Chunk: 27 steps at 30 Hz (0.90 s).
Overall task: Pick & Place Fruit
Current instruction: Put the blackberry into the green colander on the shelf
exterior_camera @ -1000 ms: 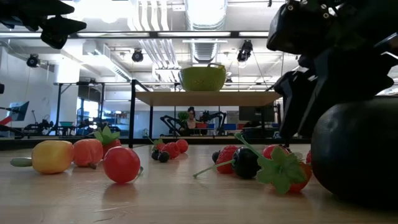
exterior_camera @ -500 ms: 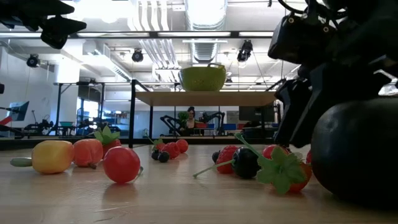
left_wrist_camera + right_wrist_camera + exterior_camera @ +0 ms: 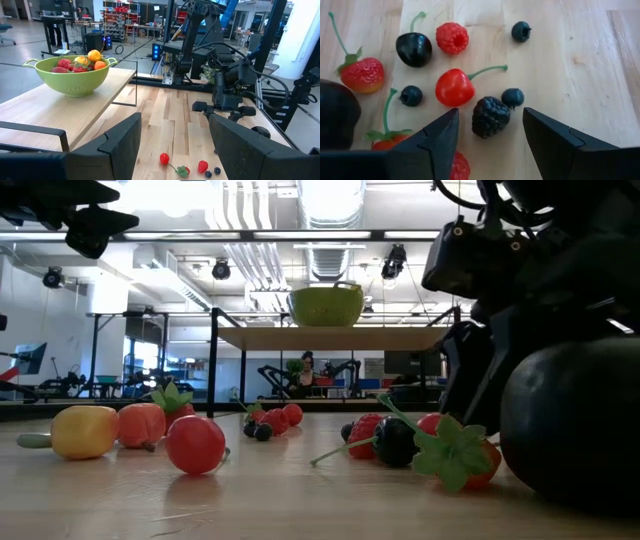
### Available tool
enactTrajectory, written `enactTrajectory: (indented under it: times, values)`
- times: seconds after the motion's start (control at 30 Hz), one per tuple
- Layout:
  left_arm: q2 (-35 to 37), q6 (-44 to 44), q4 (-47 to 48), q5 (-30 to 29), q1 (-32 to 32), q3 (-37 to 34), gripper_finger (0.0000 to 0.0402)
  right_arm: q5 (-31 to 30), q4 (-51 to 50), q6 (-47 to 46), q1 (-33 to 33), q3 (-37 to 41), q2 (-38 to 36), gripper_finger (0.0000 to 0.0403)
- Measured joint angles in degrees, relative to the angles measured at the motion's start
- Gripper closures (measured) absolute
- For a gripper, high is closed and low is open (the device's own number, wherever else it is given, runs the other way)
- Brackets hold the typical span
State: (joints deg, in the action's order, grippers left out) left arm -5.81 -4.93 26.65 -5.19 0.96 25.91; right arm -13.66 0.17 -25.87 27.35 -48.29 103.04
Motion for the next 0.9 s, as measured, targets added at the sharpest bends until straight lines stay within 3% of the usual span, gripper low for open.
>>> enactTrajectory:
  times: [0.63,0.77,0.9]
  values:
    - [-0.01,0.0,-0.01,0.01,0.02,-0.01,0.0161,0.16,0.06,0.94,0.01,0.0,-0.23,0.0327]
    - [0.01,0.0,0.0,0.0,0.02,0.0,0.0161,0.23,0.21,0.96,0.01,-0.04,-0.42,0.0333]
    - [0.0,0.0,0.01,0.01,0.02,-0.01,0.0161,0.95,0.21,0.6,0.01,-0.04,-0.42,0.031]
